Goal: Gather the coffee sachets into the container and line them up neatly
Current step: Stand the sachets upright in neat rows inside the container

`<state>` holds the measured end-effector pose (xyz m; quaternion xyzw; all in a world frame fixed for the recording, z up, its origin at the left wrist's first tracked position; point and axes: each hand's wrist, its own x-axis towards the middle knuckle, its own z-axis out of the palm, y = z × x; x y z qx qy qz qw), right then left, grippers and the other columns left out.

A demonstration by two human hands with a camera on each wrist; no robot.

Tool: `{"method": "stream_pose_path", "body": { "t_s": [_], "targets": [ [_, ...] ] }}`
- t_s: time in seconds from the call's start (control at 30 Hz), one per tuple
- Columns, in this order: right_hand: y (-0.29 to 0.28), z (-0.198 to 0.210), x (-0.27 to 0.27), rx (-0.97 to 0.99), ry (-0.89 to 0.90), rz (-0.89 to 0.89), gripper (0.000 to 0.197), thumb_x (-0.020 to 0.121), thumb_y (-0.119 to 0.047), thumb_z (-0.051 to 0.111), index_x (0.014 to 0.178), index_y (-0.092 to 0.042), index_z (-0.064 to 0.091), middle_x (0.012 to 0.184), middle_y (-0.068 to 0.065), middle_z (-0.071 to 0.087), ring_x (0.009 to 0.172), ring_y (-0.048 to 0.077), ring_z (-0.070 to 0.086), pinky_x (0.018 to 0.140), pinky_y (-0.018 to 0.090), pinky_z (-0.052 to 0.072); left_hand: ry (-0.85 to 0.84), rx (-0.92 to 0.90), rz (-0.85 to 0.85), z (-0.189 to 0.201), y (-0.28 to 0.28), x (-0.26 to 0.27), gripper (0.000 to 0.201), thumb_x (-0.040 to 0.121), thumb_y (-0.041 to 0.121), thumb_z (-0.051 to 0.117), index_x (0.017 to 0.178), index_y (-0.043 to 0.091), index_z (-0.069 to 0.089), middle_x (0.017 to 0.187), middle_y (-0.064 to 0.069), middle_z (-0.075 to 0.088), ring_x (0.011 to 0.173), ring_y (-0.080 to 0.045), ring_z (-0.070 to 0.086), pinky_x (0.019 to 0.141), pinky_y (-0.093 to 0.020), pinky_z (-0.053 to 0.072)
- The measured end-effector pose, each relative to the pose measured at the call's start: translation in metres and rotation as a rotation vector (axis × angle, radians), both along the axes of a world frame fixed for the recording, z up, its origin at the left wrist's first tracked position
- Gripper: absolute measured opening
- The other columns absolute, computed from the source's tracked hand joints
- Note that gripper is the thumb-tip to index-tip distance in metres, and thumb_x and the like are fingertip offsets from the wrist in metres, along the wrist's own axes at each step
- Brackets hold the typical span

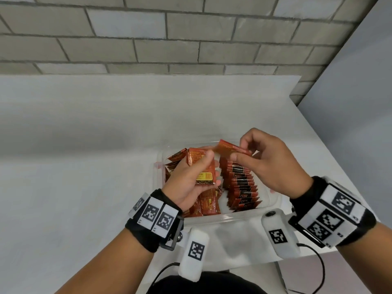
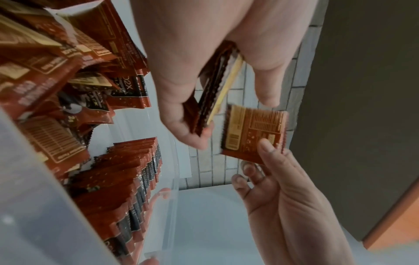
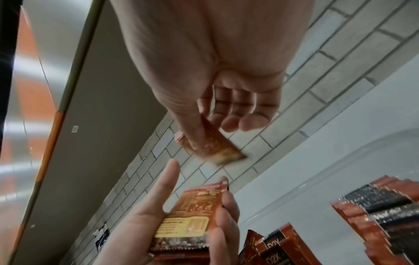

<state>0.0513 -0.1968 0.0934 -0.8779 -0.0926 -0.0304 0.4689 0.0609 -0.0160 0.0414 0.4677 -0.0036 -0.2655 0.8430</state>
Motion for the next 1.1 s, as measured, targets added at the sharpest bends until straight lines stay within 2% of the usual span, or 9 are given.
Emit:
{"method": "stream_pose_path", "body": {
  "t_s": [0.1,0.2,0.33,0.43,0.53,0.77,0.87,1.0,1.1],
  "targets": [
    [0.001,-0.003,-0.004,-0.167,-0.046,0.13,0.021,0.075,-0.018,0.078,0.074,-0.023,0.058,0.08,-0.01,0.049,0.073,0.002,0.047,0.067,0.014,0.037,0.057,-0.075,0.011,-0.002,0.001,0.002,0.038,0.078,0.037,0.072,0.108,0.015,0.065,0.096,-0.011,0.069,0.082,-0.022,0.066,0.069,-0.036,0.057],
    [0.0,-0.008,-0.007,-0.326,0.056,0.258,0.022,0.07,-0.031,0.081,0.086,-0.026,0.066,0.088,-0.013,0.043,0.09,0.0,0.042,0.075,0.013,0.034,0.02,-0.099,0.015,-0.002,0.001,0.003,0.042,0.076,0.0,0.065,0.115,0.015,0.061,0.11,-0.013,0.068,0.098,-0.028,0.066,0.078,-0.042,0.057],
    [-0.003,-0.002,-0.007,-0.159,0.016,0.141,0.019,0.075,-0.029,0.077,0.09,-0.028,0.065,0.09,-0.01,0.047,0.082,-0.005,0.047,0.072,0.008,0.035,-0.011,-0.076,0.01,0.0,0.001,0.005,0.046,0.076,-0.008,0.057,0.116,0.016,0.061,0.11,-0.012,0.069,0.1,-0.027,0.066,0.081,-0.042,0.055],
    [-0.003,-0.002,-0.004,-0.216,-0.034,0.051,0.031,0.082,-0.028,0.071,0.11,-0.032,0.058,0.102,-0.012,0.05,0.087,-0.006,0.05,0.072,0.007,0.038,-0.013,-0.019,-0.01,0.0,-0.001,0.005,0.047,0.072,-0.004,0.061,0.113,0.018,0.062,0.109,-0.01,0.069,0.104,-0.028,0.064,0.09,-0.048,0.052],
    [-0.002,-0.002,-0.002,-0.197,0.116,0.034,0.044,0.084,-0.028,0.068,0.124,-0.033,0.049,0.11,-0.012,0.054,0.082,0.007,0.058,0.07,0.017,0.048,-0.032,0.008,-0.045,0.002,-0.006,0.002,0.045,0.076,-0.007,0.063,0.111,0.02,0.063,0.108,-0.009,0.07,0.104,-0.027,0.064,0.092,-0.049,0.049],
    [0.0,-0.006,-0.011,0.098,0.321,-0.04,0.035,0.08,-0.012,0.073,0.103,-0.027,0.05,0.082,0.005,0.068,0.072,0.025,0.067,0.071,0.043,0.058,-0.036,-0.001,-0.008,0.003,-0.009,0.0,0.048,0.068,0.002,0.065,0.112,0.02,0.061,0.105,-0.007,0.071,0.098,-0.023,0.067,0.084,-0.043,0.053],
    [0.0,-0.006,-0.011,0.047,0.221,-0.032,0.033,0.084,-0.006,0.067,0.103,-0.032,0.058,0.084,0.002,0.068,0.079,0.024,0.064,0.073,0.037,0.057,-0.019,-0.002,-0.026,0.004,-0.009,0.0,0.044,0.07,0.007,0.065,0.113,0.018,0.061,0.106,-0.009,0.07,0.096,-0.025,0.067,0.078,-0.042,0.056],
    [-0.001,-0.003,-0.012,0.083,0.159,0.03,0.037,0.091,-0.004,0.058,0.11,-0.035,0.062,0.101,-0.01,0.065,0.088,-0.001,0.06,0.075,0.015,0.048,-0.024,0.002,-0.022,0.003,-0.01,0.0,0.041,0.082,-0.011,0.055,0.111,0.018,0.061,0.1,-0.007,0.071,0.092,-0.023,0.068,0.079,-0.04,0.057],
    [-0.004,-0.005,-0.015,0.334,0.345,-0.058,0.036,0.088,-0.008,0.062,0.116,-0.029,0.056,0.109,0.004,0.063,0.089,0.015,0.067,0.071,0.028,0.057,-0.051,-0.017,-0.019,0.003,-0.012,-0.002,0.049,0.083,-0.016,0.052,0.116,0.02,0.058,0.106,-0.009,0.07,0.098,-0.024,0.067,0.087,-0.043,0.055]
  ]
}}
